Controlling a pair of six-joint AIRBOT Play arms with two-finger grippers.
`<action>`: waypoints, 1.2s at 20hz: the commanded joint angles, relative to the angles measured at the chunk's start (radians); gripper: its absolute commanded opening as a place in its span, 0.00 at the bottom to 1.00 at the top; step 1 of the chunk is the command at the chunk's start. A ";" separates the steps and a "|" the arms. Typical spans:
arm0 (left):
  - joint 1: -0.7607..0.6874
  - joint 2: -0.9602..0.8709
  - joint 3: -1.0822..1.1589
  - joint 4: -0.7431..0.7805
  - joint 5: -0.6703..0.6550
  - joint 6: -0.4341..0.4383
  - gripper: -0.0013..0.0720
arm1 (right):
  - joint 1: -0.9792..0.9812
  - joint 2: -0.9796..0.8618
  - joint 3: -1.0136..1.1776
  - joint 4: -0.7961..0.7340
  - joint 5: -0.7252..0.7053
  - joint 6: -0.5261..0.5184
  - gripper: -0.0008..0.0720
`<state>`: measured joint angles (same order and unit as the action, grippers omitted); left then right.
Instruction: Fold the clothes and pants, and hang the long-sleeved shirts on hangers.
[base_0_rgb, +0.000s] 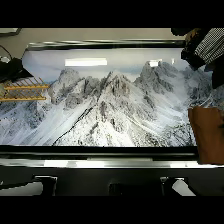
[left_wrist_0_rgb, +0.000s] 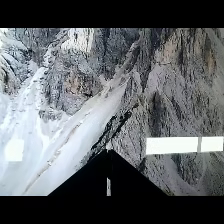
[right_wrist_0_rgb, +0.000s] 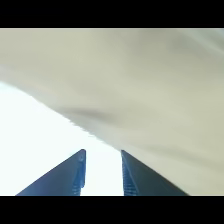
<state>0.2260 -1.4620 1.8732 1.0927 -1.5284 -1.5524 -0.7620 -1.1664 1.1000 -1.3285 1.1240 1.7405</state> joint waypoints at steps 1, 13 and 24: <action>-0.011 -0.005 -0.008 0.048 -0.002 0.027 0.03 | 0.259 -0.005 0.165 0.256 -0.074 -0.188 0.33; -0.101 0.217 -0.395 0.222 0.135 0.053 0.04 | 0.959 -0.021 0.196 -0.056 0.051 -0.169 0.06; -0.101 0.209 -0.395 0.221 0.127 0.053 0.04 | 0.959 -0.020 0.196 -0.078 0.078 -0.204 0.06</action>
<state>0.1249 -1.2518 1.4788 1.3117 -1.4014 -1.5002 0.1951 -1.1866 1.2953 -1.4033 1.1980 1.5398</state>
